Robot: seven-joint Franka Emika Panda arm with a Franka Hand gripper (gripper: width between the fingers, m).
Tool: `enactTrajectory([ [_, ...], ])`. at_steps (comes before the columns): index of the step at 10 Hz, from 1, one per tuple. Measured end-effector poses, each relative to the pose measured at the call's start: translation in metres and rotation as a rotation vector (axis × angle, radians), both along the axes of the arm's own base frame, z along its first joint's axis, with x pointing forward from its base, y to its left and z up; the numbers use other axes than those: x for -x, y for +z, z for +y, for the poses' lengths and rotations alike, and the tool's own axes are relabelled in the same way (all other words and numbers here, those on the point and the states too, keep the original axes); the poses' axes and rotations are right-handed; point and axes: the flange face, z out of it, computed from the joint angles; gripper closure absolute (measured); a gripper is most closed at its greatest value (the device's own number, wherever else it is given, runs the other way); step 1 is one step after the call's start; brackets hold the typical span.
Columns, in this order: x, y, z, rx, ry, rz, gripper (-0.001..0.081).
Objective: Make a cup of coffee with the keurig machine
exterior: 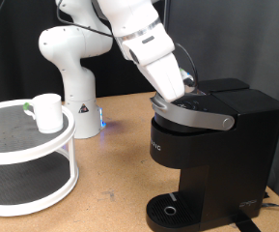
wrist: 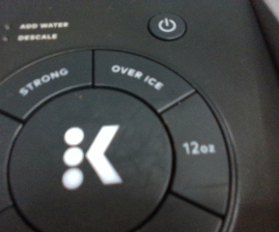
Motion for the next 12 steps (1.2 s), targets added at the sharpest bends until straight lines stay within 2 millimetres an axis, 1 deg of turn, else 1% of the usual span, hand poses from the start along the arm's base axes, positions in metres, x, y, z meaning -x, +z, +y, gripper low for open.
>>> enactTrajectory([
  [3, 0.000, -0.001, 0.003, -0.012, -0.004, -0.005, 0.0806],
  [5, -0.001, 0.002, 0.002, -0.050, -0.007, -0.021, 0.0806],
  [8, 0.000, 0.007, -0.003, -0.085, -0.006, -0.035, 0.0806],
  [12, 0.004, 0.020, -0.012, -0.116, -0.013, -0.041, 0.0806],
])
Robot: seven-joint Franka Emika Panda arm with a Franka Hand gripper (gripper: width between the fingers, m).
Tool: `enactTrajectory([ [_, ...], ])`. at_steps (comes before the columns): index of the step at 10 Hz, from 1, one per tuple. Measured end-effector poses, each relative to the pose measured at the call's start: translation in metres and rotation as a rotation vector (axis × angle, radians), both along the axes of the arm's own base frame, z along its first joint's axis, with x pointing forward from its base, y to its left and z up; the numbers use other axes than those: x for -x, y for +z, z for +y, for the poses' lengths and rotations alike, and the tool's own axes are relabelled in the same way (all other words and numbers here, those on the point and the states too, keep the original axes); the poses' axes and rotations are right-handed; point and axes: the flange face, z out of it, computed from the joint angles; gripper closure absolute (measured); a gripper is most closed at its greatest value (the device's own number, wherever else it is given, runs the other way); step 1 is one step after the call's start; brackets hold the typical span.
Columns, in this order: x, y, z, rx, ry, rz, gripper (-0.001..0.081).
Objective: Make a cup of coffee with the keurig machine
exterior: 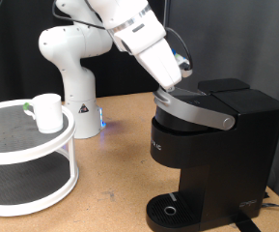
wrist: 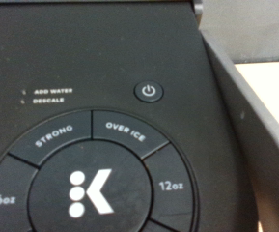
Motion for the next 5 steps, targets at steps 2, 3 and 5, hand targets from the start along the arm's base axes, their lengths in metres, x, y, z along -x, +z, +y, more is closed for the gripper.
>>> enactTrajectory([
  [2, 0.0022, 0.0050, -0.0038, -0.008, -0.001, -0.002, 0.0806],
  [3, 0.0032, 0.0066, -0.0051, -0.010, 0.000, -0.001, 0.0806],
  [5, 0.0042, 0.0075, -0.0084, -0.002, 0.004, -0.001, 0.0806],
])
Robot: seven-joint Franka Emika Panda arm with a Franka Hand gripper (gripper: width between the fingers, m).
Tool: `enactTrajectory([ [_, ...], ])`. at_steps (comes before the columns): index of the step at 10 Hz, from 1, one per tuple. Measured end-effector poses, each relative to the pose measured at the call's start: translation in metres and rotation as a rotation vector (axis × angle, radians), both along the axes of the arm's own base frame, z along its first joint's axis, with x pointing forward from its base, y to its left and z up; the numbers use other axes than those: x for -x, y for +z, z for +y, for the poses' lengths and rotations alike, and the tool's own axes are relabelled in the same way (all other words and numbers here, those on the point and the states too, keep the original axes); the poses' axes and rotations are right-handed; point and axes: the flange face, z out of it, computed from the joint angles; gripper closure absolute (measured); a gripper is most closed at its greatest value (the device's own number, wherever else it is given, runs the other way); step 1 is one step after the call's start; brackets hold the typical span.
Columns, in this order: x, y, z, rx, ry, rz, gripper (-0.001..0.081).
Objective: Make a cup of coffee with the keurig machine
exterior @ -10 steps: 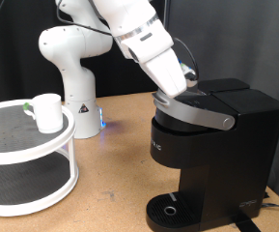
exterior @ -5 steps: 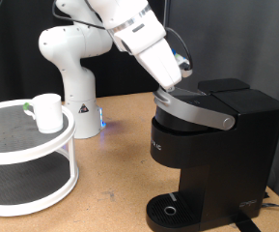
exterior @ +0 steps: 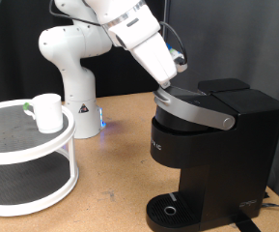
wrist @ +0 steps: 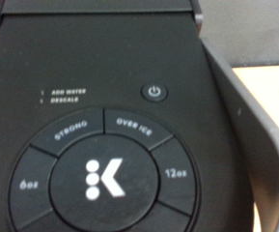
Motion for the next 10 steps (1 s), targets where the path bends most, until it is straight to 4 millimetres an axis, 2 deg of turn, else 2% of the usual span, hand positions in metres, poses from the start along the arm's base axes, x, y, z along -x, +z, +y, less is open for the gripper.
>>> enactTrajectory([
  [8, -0.004, -0.024, 0.001, 0.152, 0.007, 0.055, 0.0806],
  [10, -0.007, -0.038, 0.003, 0.164, 0.004, 0.072, 0.0806],
])
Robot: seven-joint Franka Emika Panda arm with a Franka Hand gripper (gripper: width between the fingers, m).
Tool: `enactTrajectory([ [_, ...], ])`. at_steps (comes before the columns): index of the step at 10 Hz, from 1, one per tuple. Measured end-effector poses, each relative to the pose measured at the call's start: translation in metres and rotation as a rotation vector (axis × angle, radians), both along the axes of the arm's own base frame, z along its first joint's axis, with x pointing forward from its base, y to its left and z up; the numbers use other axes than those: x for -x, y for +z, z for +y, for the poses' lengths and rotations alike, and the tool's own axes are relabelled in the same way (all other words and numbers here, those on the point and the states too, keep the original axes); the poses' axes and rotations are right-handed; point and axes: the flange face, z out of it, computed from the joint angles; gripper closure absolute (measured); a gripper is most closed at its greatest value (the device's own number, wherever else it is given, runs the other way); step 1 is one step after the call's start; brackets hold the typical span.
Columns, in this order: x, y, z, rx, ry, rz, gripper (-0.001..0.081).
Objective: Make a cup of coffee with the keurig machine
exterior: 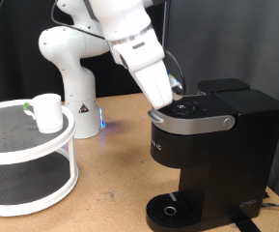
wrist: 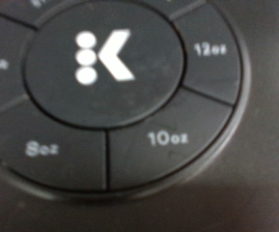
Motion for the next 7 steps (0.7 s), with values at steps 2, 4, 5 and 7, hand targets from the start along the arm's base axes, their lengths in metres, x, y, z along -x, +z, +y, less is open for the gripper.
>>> enactTrajectory([
  [2, -0.0023, -0.0031, -0.0001, 0.004, -0.004, -0.003, 0.0806],
  [4, -0.0024, -0.0031, -0.0002, 0.001, -0.007, -0.003, 0.0806],
  [5, -0.0025, -0.0031, -0.0006, -0.006, -0.012, -0.003, 0.0806],
  [7, -0.0052, -0.0003, 0.0004, -0.065, -0.028, -0.037, 0.0806],
])
